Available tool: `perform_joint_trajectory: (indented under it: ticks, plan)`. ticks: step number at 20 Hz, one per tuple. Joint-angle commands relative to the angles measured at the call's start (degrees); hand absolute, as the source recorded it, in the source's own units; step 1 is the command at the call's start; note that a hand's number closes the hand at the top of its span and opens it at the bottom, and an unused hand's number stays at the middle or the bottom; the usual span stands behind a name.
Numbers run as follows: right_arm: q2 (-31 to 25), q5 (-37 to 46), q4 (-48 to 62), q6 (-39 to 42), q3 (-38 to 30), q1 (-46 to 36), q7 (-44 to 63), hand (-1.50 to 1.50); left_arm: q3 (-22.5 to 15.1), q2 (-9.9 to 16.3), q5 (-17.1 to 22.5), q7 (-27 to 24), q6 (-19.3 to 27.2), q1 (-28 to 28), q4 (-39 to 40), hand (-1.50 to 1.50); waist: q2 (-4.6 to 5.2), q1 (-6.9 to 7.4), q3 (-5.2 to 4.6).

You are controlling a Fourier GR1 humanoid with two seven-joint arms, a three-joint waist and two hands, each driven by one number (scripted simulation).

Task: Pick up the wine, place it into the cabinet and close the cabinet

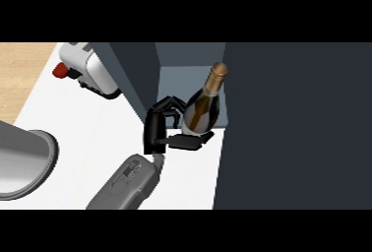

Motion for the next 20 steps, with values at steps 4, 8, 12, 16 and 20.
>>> perform_joint_trajectory:
  ticks: [4,8,12,16,20]
  plan:
    - [2.55,-1.58,0.9,4.47,-1.03,4.21,-4.69,-1.5,0.06,-0.01,5.91,-5.26,-0.56,-6.49,9.63,1.5,0.03,-0.23,0.03]
    - [0.49,-5.81,-4.46,1.72,-2.21,3.85,1.54,-1.5,1.56,-0.01,11.24,-8.92,-2.63,-11.69,16.05,1.5,0.1,-0.86,0.0]
    - [0.52,-3.65,-0.01,2.61,-2.67,1.54,-0.45,-1.5,3.34,-0.01,13.98,-11.78,-6.42,-14.56,20.81,1.5,0.12,-0.43,0.01]
    - [-0.58,-8.28,-2.78,2.46,-4.57,2.27,1.5,-1.5,-1.64,-0.01,20.32,-12.73,-3.68,-16.89,22.48,1.5,0.13,-1.09,0.0]
    - [1.2,-3.46,1.13,1.22,-1.46,-1.23,-0.27,-1.5,0.24,-0.01,23.13,-11.12,-5.73,-24.39,30.43,1.5,0.36,-1.21,0.0]
